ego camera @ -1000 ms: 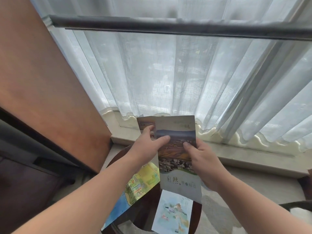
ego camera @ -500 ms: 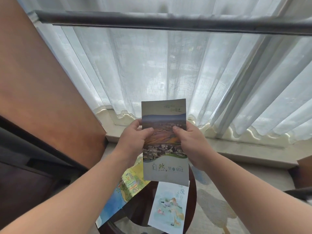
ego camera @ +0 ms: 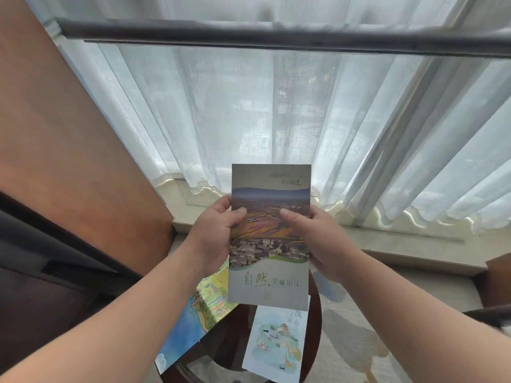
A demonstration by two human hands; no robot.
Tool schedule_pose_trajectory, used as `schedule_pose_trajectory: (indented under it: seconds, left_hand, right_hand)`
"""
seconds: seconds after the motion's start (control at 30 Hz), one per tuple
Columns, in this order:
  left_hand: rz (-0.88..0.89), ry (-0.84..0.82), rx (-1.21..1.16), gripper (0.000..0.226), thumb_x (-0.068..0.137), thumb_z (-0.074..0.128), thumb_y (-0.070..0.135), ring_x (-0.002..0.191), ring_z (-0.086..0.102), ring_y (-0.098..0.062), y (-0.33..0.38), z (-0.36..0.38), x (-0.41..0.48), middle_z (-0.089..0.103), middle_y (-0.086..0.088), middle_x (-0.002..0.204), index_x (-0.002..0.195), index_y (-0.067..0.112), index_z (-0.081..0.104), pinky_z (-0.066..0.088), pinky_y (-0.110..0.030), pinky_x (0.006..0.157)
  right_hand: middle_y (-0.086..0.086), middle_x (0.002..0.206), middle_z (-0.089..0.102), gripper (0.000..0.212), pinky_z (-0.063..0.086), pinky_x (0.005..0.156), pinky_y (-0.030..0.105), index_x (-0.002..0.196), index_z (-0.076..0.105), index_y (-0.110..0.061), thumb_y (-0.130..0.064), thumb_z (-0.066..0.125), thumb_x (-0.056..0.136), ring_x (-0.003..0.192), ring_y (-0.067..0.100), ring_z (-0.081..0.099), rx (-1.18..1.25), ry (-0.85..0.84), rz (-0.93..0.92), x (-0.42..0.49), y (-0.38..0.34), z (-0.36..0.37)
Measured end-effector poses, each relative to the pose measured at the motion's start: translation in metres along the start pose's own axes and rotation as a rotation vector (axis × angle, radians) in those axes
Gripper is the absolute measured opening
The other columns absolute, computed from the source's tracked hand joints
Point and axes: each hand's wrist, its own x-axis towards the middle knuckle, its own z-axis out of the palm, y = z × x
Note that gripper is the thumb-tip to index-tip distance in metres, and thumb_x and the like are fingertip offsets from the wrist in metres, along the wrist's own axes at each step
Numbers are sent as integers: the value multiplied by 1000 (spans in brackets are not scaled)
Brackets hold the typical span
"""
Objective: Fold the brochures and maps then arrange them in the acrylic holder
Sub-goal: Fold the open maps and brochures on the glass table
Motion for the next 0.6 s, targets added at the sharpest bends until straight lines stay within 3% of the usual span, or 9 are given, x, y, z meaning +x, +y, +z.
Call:
schedule_pose_trajectory:
  seconds: [0.07,0.17,0.23,0.33,0.43,0.53,0.6]
  left_hand:
    - [100,168,257,19,96,53,7,84,71,-21,-2,4,1,72,-7,98,105,20,64,58,-34,68]
    - [195,305,530,26,91,63,19,95,65,-15,-5,1,4,64,2,107,115,27,56,56,-36,79]
    - [77,212,371,39,91,62,20,99,67,-22,-2,1,5,65,-5,114,128,24,51,56,-41,83]
    - [-39,47,203,28,93,56,9,96,70,-34,-3,2,3,72,-15,109,120,14,60,57,-41,76]
    - [-6,61,175,26,94,53,1,92,70,-32,-6,2,2,73,-14,106,114,12,65,56,-39,74]
    - [-17,67,96,28,95,50,-1,89,69,-30,-7,0,3,72,-16,107,116,12,64,58,-41,75]
    - [-40,41,74,29,95,49,-1,93,68,-33,-7,-2,3,71,-18,111,119,11,63,56,-47,82]
  right_hand:
    - [15,103,73,14,55,84,59,108,63,-13,-18,61,95,93,35,71,14,80,-11,1,1,2]
    - [15,103,74,12,58,80,54,106,63,-16,-13,55,98,91,34,72,61,89,-32,2,-1,3]
    - [15,103,74,13,59,79,53,107,63,-16,-13,54,99,91,36,72,81,59,-32,2,-2,2]
    - [14,103,74,13,57,82,56,106,63,-18,-13,54,98,91,35,71,68,48,-32,2,-2,4]
    - [7,109,70,18,56,84,56,110,60,-26,-17,59,94,95,29,70,-59,130,-100,2,0,5]
    - [-1,125,52,52,55,87,50,133,44,-33,-28,68,87,106,22,62,-186,218,-83,1,2,0]
    - [4,121,61,51,55,87,49,135,46,-26,-28,67,89,102,26,66,-114,166,-10,2,5,-4]
